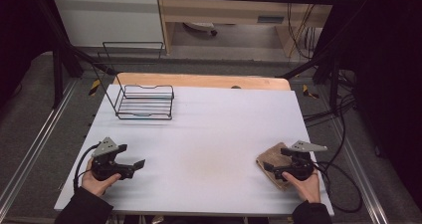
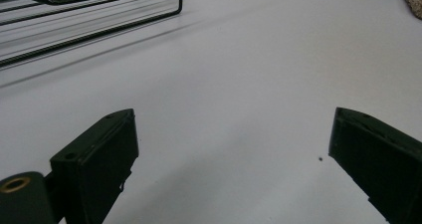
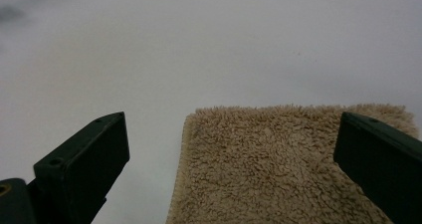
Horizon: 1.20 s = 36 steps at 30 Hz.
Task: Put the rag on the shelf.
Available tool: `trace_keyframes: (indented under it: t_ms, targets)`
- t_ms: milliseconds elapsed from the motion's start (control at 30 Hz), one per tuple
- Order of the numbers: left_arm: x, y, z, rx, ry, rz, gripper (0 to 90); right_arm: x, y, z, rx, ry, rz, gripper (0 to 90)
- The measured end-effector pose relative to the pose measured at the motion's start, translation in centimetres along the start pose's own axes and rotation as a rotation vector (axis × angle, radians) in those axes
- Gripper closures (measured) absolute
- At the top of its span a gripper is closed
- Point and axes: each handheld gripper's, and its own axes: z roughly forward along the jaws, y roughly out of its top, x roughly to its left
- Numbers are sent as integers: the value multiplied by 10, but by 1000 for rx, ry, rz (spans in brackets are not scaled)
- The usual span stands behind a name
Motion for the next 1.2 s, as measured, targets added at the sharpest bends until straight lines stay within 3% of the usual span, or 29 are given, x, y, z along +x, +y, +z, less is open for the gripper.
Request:
trace_keyframes:
  t_ms: [467,633,833,967,1200]
  targets:
    - [-1,-1,0,13,5,5,58,6,3,2,13,-30,-22,78]
    - [-2,-2,0,15,12,10,61,11,6,6,26,-34,-52,166]
    - [-2,-2,0,19,15,10,64,18,8,14,67,-25,-95,356]
    - [-3,-1,1,25,15,18,67,21,7,22,105,-44,-131,497]
    - [-3,-1,1,30,15,20,69,22,9,29,136,-61,-165,604]
